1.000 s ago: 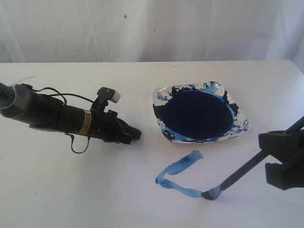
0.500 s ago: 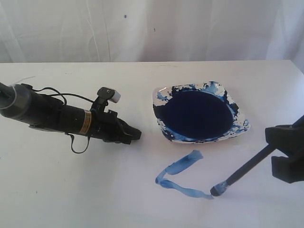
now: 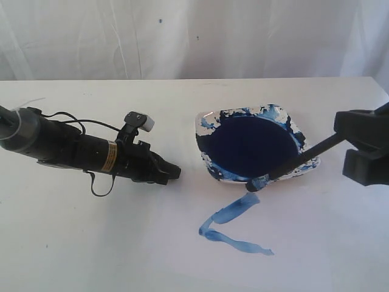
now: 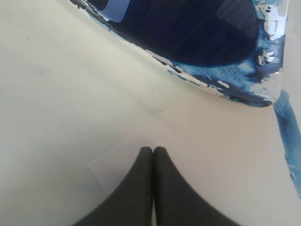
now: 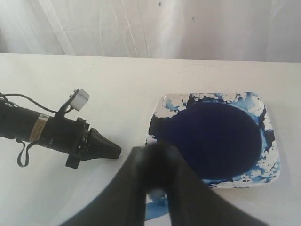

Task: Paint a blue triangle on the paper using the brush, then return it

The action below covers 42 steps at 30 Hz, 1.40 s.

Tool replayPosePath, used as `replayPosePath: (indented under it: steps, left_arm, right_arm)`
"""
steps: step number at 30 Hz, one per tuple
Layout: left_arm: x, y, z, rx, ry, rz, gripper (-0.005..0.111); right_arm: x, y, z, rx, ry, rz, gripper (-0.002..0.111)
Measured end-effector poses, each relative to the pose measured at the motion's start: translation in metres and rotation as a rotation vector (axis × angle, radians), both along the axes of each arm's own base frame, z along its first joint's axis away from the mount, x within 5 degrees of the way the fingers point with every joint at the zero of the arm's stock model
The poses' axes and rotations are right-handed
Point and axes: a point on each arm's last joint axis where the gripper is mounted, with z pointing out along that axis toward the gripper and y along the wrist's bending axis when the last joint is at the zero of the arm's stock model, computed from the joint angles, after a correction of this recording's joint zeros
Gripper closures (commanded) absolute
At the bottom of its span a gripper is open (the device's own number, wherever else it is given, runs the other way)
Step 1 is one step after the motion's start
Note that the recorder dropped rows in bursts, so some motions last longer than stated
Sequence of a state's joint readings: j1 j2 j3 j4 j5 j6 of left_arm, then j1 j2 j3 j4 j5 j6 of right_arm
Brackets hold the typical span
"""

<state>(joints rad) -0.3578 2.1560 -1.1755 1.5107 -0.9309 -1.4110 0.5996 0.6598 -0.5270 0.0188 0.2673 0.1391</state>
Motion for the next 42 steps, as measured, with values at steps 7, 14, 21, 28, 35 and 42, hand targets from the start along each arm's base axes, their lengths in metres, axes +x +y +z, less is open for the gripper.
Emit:
replayPosePath:
  steps: [7, 14, 21, 28, 35, 42]
  left_arm:
    - [0.000, 0.000, 0.000, 0.000, 0.000, 0.000, 0.107]
    - [0.000, 0.000, 0.000, 0.000, 0.000, 0.000, 0.107]
    - [0.000, 0.000, 0.000, 0.000, 0.000, 0.000, 0.107]
    - [0.000, 0.000, 0.000, 0.000, 0.000, 0.000, 0.107]
    - [0.000, 0.000, 0.000, 0.000, 0.000, 0.000, 0.107]
    - [0.000, 0.000, 0.000, 0.000, 0.000, 0.000, 0.107]
  right_arm:
    - [0.022, 0.015, -0.016, -0.041, 0.064, -0.002, 0.108]
    - [0.039, 0.026, -0.027, -0.051, 0.080, -0.004, 0.108]
    - [0.043, 0.029, -0.029, -0.048, 0.073, -0.004, 0.108]
    - [0.043, 0.029, -0.030, -0.064, 0.081, -0.002, 0.108]
    - [0.043, 0.029, -0.030, -0.077, 0.073, 0.002, 0.108]
    - [0.043, 0.028, -0.031, -0.100, 0.063, 0.009, 0.108]
